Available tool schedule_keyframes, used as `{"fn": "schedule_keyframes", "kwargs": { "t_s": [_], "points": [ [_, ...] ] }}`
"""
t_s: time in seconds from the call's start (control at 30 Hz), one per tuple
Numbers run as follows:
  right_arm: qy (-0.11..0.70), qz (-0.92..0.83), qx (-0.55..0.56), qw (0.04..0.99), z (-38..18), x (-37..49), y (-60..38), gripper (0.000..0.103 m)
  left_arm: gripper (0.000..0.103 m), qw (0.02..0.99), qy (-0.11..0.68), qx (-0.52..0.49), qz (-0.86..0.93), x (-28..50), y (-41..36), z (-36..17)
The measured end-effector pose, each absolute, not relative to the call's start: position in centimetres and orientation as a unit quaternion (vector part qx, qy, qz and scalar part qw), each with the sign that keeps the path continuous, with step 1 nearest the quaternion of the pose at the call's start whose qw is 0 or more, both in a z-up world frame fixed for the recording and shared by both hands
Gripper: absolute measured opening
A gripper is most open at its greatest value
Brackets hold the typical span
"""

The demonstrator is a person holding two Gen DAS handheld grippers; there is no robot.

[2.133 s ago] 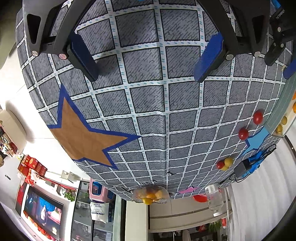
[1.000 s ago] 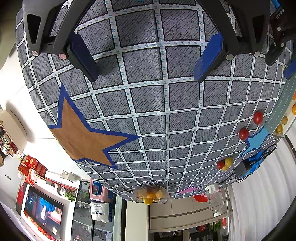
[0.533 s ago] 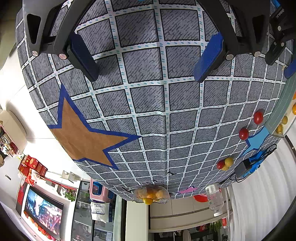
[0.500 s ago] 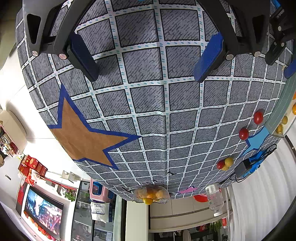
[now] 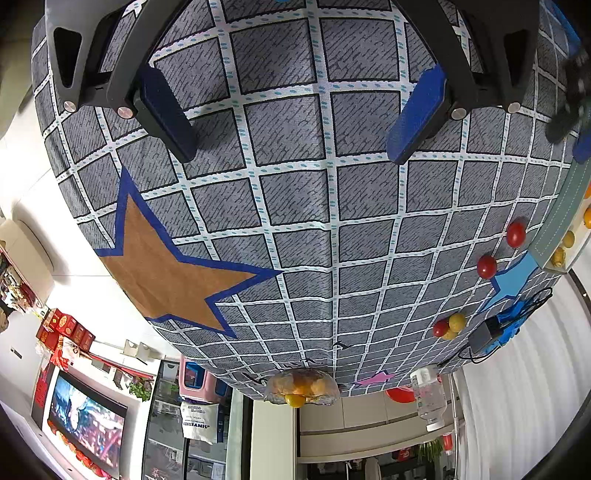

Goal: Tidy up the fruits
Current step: 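Grasp the red cherry tomato with the left gripper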

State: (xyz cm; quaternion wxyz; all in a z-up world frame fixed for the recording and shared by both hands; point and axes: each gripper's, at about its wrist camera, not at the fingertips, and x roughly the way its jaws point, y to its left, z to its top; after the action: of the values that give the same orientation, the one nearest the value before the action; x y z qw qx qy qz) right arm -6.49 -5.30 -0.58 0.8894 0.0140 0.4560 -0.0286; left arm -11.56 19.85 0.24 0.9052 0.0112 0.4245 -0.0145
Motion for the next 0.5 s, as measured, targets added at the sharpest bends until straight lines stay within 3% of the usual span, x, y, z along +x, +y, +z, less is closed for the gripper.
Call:
{"fn": "schedule_keyframes", "kwargs": {
  "t_s": [0.5],
  "points": [
    [0.456,-0.029,0.014,0.889,-0.6,-6.5,-5.3,0.103,0.084,0.900,0.434,-0.010,-0.032,-12.8,21.1,0.8]
  ]
}}
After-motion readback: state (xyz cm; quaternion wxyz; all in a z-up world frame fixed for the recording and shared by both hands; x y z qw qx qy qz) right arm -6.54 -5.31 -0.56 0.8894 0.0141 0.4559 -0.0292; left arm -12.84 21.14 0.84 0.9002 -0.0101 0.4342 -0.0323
